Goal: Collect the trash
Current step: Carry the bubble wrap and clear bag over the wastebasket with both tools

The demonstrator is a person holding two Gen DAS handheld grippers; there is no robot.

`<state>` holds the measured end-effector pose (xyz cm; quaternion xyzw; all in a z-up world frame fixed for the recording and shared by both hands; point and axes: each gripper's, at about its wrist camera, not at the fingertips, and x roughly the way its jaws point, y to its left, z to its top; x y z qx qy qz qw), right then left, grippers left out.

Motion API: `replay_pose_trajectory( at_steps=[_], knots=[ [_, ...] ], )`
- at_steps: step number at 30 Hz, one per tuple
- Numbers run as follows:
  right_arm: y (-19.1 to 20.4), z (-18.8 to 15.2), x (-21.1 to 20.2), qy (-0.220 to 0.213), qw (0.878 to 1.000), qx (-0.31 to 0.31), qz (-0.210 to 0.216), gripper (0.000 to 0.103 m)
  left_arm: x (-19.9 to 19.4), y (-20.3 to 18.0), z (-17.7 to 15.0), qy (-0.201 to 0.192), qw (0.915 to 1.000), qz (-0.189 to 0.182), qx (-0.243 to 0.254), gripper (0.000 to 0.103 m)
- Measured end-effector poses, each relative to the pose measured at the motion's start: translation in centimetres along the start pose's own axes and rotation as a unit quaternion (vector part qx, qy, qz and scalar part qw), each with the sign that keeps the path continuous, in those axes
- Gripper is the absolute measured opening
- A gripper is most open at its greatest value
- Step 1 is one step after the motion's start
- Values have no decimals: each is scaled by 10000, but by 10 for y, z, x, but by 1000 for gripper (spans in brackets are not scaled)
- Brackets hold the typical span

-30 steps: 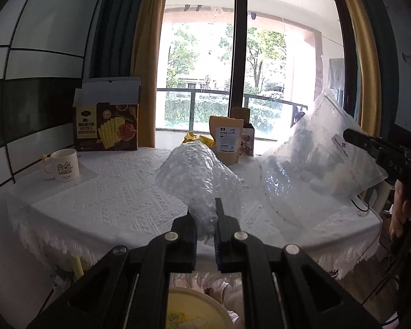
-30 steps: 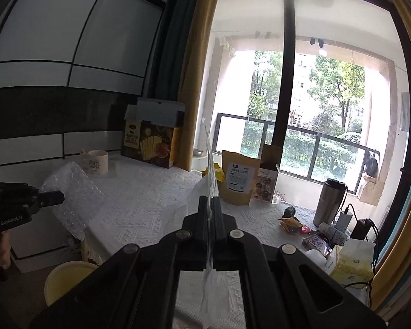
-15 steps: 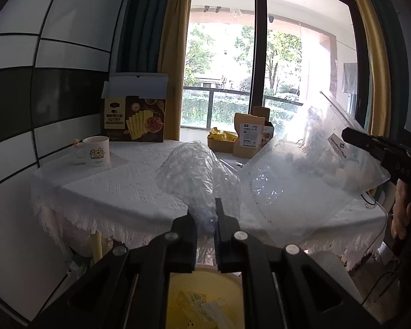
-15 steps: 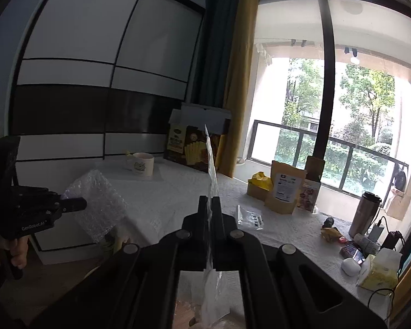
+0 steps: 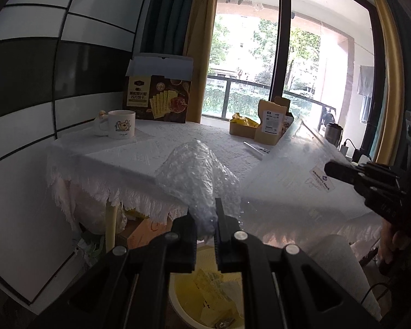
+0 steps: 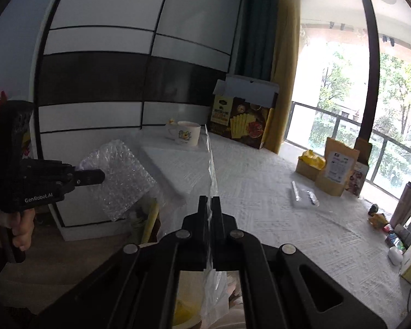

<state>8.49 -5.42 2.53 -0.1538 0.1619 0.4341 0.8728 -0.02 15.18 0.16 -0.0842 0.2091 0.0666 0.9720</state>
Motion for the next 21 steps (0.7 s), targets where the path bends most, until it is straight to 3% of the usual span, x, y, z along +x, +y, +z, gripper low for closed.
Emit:
replay_pose_trajectory(
  at_steps=[21],
  knots=[
    [27,-83,110,1279,9869,318,928,2,34,16,-39,721,9969,150,-293,9]
  ],
)
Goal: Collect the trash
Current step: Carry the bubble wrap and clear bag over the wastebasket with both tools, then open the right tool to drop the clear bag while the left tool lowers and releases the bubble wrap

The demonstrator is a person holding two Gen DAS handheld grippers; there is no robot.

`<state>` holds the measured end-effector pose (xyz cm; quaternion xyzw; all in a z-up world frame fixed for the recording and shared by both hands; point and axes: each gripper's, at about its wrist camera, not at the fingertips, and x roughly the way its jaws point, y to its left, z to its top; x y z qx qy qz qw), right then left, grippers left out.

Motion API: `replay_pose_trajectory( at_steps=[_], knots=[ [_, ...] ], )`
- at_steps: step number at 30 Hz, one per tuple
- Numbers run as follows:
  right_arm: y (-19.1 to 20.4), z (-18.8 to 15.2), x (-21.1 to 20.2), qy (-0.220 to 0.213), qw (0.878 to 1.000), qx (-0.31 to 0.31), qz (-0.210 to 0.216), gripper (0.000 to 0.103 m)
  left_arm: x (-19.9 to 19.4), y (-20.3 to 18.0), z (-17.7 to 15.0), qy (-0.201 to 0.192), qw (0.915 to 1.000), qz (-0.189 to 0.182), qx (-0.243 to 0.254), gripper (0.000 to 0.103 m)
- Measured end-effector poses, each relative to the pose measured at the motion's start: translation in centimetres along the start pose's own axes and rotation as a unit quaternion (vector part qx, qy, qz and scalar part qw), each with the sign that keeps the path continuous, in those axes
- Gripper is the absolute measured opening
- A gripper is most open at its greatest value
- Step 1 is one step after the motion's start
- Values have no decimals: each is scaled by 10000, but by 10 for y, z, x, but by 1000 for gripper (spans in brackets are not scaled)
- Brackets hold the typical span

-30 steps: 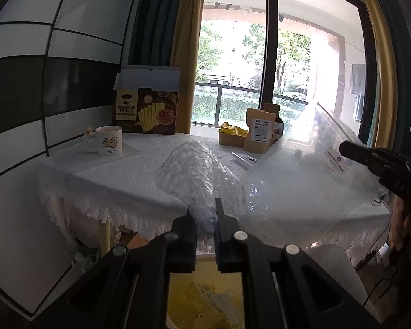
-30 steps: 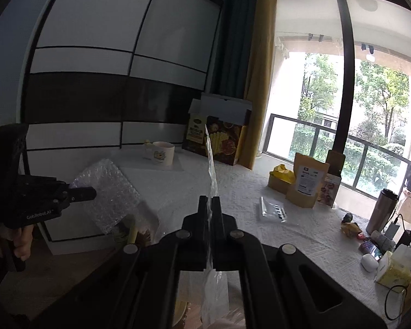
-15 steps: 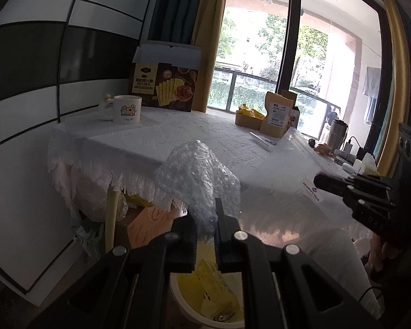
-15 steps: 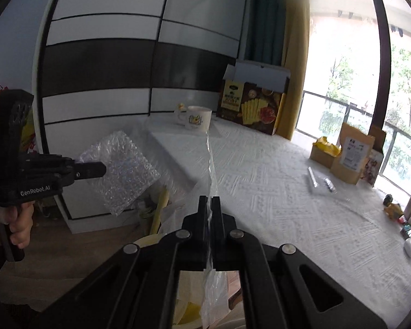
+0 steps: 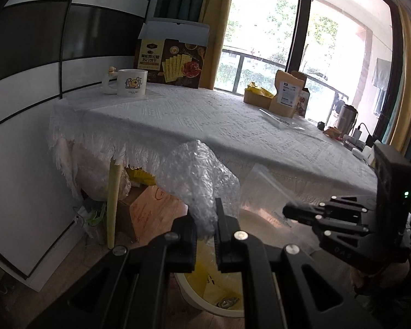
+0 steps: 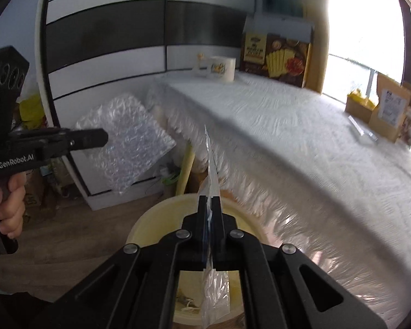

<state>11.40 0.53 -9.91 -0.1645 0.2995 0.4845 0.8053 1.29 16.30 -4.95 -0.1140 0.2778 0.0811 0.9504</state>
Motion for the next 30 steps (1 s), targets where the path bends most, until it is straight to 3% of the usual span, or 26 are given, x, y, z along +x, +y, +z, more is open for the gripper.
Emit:
replay_pose_trajectory(
  at_steps=[6,8,10,12,20,30],
  knots=[
    [-7,-13,29,557,9981,152,227,3,12,-6,-7,213,9996,113,144,9],
    [-10,-17,31,619,9977,188,220,16,15,-8,-9,301,9993,120,168,9],
    [-16,-17,26,478,9982,280,231,40,18,-10,-10,344,9992,121,191,9],
    [-22,-17,20,336,9985,372,215,45,20,-12,-10,396,9989,128,203,9],
    [-51,-17,2,132,9973,719,1,45,36,-31,-18,756,9965,44,352,9],
    [-75,-19,-30,-141,9955,903,-256,45,64,-52,-36,1365,9893,307,406,9]
  ],
)
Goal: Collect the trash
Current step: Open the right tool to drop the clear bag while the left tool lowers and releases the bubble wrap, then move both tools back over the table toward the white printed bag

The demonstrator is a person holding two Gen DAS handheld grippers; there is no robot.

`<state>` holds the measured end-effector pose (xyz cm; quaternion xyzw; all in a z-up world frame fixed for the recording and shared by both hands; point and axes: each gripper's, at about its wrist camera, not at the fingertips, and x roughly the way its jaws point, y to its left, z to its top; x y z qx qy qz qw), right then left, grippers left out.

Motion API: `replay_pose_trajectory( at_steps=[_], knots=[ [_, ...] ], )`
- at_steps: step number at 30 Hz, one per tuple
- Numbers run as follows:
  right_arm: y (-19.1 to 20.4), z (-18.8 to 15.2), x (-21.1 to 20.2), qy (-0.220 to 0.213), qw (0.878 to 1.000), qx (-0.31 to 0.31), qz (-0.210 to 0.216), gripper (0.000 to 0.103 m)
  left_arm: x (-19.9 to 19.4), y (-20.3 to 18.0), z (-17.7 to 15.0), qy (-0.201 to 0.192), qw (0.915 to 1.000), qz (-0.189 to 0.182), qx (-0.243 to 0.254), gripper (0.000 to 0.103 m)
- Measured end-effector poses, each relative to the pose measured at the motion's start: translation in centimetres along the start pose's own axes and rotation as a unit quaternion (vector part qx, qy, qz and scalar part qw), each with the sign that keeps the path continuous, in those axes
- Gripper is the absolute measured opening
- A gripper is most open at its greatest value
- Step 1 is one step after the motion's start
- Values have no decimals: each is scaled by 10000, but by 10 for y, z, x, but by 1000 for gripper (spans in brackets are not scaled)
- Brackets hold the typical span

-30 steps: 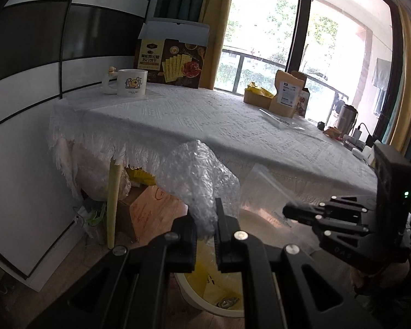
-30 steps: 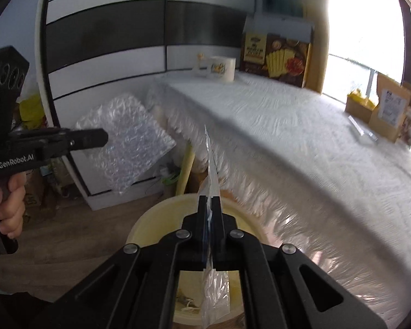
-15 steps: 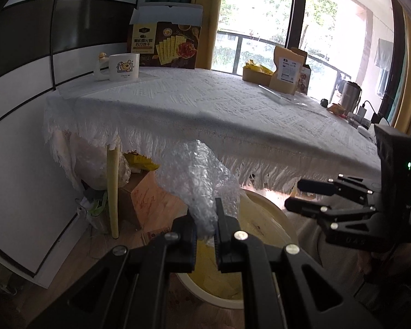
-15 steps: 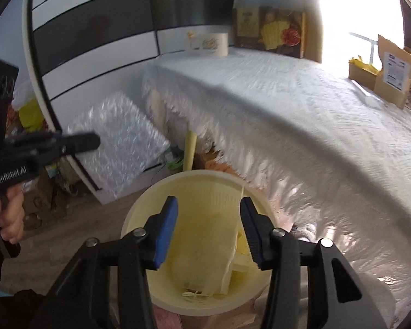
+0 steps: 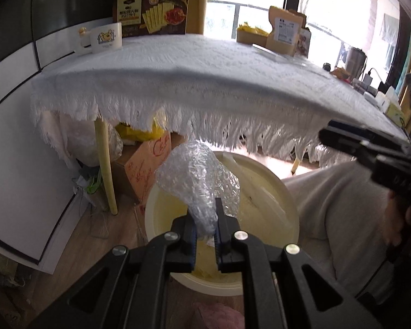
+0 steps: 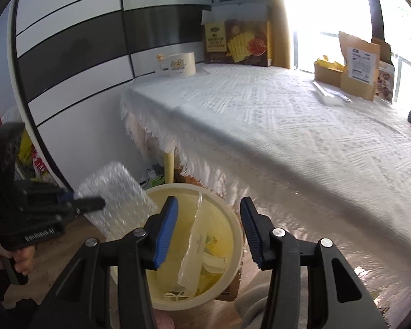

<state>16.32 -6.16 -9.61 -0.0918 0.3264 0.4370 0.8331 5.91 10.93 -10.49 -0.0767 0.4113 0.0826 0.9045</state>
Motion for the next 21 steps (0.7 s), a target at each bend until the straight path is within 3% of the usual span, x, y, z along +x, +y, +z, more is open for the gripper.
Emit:
replay_pose_trajectory(
  at_steps=[3,7,8,21],
  knots=[
    [-5,-1,-10,-64,10000,58,-49,45,6,-4,0,145,9999,67,-30,11],
    [-10,-3,-17,-113,9998,126,-83,45,8,-12,2,199,9998,51,7,35],
    [-11,-4,-20,-129,9998,145,-89,45,8,-14,2,200,9998,45,16,36],
    [-24,-10,-34,-183,9995,243,-127,45,4,-32,5,198,9997,-35,98,39]
  ],
)
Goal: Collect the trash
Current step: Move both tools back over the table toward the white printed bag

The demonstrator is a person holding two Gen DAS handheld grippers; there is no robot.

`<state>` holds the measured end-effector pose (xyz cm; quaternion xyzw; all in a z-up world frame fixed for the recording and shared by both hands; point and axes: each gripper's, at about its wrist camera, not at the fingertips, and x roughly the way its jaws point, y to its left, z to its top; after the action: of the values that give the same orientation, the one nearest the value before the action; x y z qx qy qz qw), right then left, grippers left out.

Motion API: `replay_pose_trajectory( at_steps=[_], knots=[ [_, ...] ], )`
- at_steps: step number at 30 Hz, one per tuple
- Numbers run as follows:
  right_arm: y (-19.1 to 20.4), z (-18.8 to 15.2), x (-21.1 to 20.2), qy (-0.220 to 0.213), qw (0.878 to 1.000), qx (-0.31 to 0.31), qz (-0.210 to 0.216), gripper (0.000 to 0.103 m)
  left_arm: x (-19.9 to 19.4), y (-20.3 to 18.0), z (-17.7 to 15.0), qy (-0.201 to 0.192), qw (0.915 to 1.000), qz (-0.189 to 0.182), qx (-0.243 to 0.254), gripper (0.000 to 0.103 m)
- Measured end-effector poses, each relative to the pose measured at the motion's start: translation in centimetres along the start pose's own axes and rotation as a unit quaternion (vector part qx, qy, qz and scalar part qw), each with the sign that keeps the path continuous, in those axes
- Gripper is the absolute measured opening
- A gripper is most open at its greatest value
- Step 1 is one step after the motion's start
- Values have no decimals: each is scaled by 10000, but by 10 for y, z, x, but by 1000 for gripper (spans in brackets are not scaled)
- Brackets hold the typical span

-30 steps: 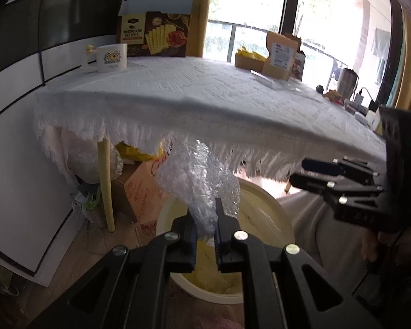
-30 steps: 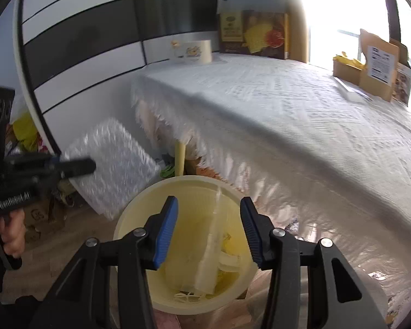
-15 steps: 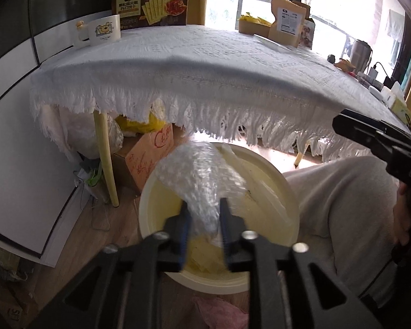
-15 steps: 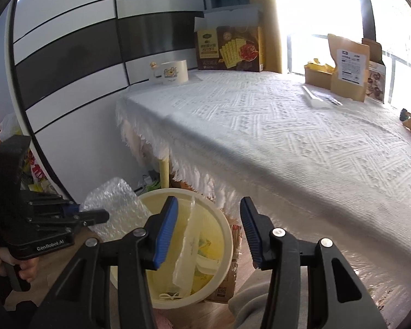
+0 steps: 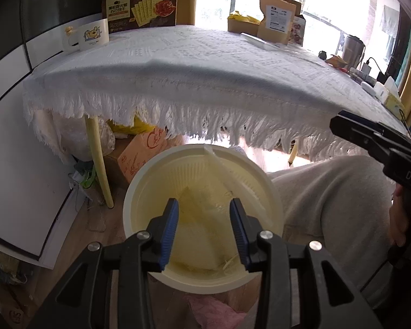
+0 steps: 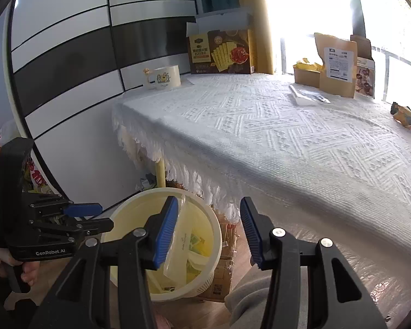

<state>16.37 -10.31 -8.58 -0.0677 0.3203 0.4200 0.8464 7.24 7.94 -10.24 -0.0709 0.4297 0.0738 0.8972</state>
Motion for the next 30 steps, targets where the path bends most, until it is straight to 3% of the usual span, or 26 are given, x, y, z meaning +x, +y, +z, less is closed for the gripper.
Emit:
replay_pose_trajectory(
  at_steps=[7,21,30],
  knots=[
    [-9,-6,-10,-20,9999,128,-3,51,-3,-12,7,-118,9999,-74,62,46],
    [-39,-11,-33,-150,9989,389,-234,51,-11,-48,36,-461,9980,-343,270,47],
    [-63,-4,-55,-287,9978,431,-408,51,-16,-85,71,-827,9929,-530,678,47]
  ],
)
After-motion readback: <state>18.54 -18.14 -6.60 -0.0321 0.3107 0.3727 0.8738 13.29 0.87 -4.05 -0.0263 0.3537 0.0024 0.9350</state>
